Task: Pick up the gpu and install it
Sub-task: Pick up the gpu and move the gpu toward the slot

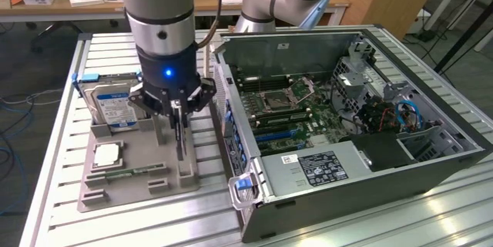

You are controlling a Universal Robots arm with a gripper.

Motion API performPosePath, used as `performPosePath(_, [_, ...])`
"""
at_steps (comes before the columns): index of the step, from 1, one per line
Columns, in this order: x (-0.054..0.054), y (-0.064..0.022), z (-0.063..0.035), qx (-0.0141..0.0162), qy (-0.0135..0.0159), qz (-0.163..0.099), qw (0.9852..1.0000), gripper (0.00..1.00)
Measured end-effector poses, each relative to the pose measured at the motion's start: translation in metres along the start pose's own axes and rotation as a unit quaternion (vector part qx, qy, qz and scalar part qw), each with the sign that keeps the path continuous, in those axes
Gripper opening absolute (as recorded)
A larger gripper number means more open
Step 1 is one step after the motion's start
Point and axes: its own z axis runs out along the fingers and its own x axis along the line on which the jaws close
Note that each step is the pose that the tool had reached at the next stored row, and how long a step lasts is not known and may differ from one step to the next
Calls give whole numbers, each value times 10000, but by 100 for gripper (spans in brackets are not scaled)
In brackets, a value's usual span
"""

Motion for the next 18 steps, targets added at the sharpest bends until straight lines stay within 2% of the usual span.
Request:
performPosePath(12, [-11,22,-493,0,0,0,10000,26])
performPosePath(14, [-14,28,-647,0,0,0,10000,26])
performPosePath(18, [-17,36,-821,0,0,0,10000,26])
